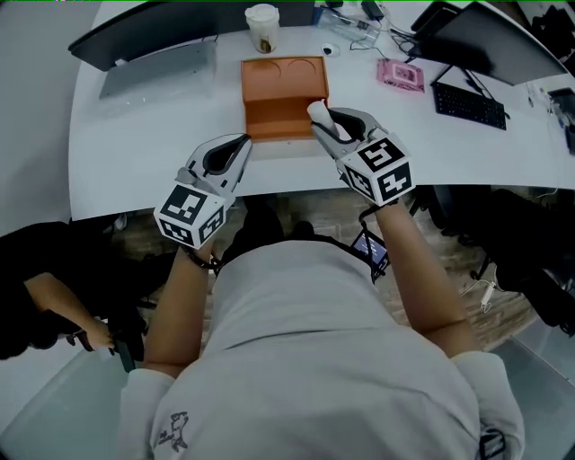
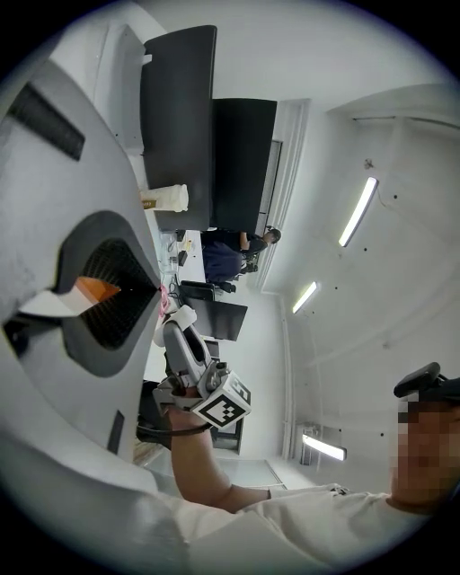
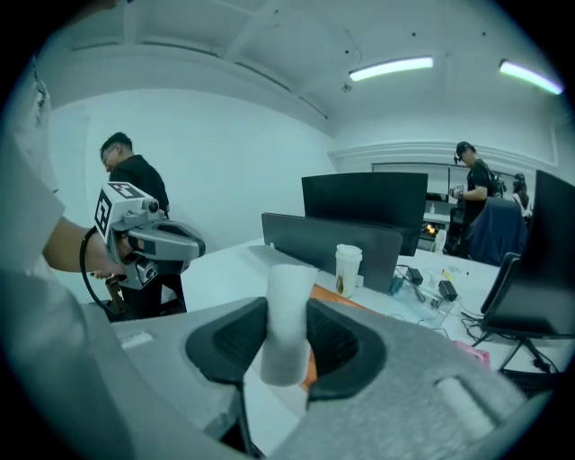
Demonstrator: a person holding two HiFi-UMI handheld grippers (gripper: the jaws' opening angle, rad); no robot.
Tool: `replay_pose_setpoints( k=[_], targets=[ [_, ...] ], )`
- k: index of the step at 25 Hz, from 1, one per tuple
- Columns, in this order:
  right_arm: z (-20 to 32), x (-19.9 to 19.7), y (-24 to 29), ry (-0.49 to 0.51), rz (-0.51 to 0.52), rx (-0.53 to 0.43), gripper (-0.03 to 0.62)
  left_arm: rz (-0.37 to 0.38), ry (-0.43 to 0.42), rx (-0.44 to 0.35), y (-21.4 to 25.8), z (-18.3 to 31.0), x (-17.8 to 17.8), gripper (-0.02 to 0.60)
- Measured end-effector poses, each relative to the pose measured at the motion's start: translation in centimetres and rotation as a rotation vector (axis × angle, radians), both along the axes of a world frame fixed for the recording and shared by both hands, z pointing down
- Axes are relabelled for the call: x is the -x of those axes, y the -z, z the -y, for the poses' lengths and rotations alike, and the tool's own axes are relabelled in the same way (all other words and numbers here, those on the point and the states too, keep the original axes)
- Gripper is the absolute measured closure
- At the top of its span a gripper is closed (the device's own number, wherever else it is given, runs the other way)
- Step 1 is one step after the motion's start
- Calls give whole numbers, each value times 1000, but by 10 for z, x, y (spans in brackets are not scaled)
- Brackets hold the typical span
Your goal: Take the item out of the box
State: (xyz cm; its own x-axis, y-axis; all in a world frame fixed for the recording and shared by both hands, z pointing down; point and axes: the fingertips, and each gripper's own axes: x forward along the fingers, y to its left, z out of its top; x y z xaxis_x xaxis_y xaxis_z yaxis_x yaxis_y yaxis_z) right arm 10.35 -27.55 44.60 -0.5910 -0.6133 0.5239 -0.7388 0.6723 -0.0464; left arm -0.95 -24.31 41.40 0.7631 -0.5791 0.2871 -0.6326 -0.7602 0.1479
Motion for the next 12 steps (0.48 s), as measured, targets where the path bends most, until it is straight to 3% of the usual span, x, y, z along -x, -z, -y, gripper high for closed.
replay_pose_setpoints(
  k=[12],
  targets=[
    [-35,-7,75,3,61,-155,459,-16,38,-102,61,-26,-2,583]
  ],
)
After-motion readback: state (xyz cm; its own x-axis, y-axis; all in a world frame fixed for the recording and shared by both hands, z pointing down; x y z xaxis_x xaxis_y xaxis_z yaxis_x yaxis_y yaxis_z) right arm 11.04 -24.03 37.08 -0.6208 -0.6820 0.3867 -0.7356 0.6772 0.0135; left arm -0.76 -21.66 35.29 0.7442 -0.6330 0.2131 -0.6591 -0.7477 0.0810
